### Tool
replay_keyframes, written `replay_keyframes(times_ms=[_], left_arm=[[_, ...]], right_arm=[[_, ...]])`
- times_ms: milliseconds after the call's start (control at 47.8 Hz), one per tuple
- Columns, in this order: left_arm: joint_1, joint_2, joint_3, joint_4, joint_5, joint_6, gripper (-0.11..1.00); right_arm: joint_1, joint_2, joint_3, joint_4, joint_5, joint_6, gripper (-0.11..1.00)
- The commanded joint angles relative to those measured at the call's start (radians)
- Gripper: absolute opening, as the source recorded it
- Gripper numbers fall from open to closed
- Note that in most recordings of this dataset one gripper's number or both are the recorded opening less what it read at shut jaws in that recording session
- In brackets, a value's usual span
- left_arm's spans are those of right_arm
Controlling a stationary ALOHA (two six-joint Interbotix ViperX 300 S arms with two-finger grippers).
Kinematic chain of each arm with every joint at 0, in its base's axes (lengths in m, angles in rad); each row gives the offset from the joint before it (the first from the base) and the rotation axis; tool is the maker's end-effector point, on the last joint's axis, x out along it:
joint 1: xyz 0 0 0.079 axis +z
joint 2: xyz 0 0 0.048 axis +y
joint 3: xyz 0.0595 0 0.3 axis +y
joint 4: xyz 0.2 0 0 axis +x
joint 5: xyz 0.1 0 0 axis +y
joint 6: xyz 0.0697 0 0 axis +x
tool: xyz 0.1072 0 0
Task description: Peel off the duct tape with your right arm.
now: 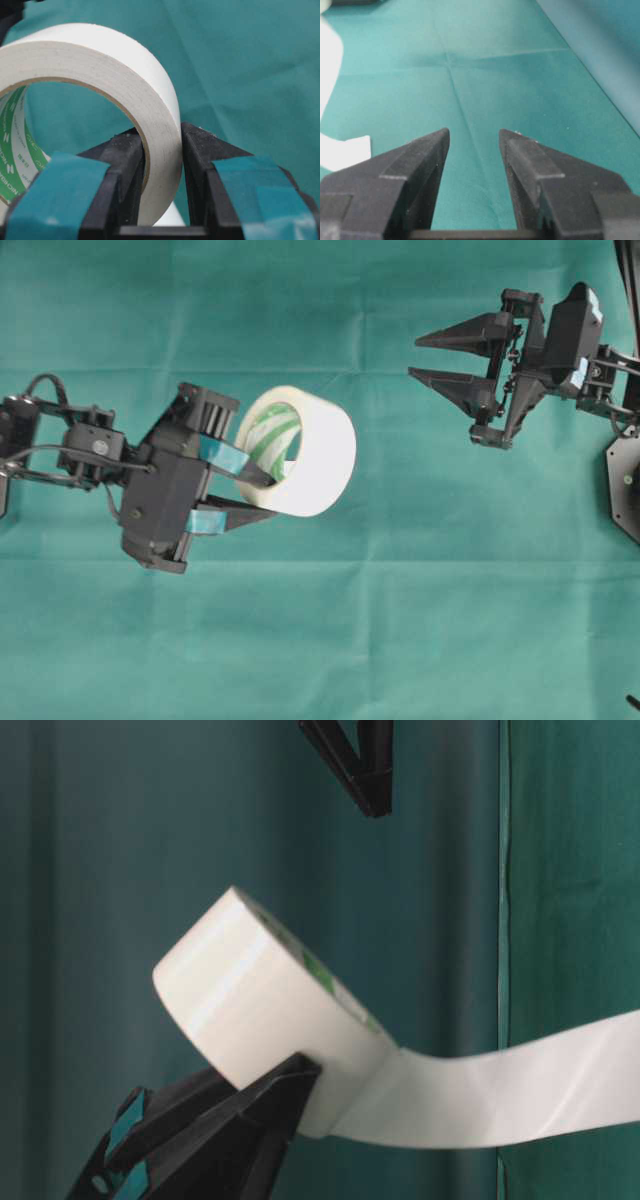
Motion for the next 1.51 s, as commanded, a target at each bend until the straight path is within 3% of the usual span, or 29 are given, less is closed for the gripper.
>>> replay_keyframes(times_ms=[0,816,1172,1486], left_arm=[[0.014,-0.046,0.003,0.002,-0.02,0.0,0.19],[0.184,-0.238,0.155,0.002,-0.044,-0.021,0.19],[0.216,-0.261,0.091,0.002,0.063,-0.011,0.19],[0.229,-0.304,0.054,0.002,0.086,0.031,0.19]], right_arm=[[0.005,-0.02,-0.005,0.002,-0.005,0.002,0.12],[0.003,-0.061,0.023,0.002,-0.003,0.002,0.12],[0.005,-0.061,0.02,0.002,-0.003,0.002,0.12],[0.005,-0.061,0.023,0.002,-0.003,0.002,0.12]])
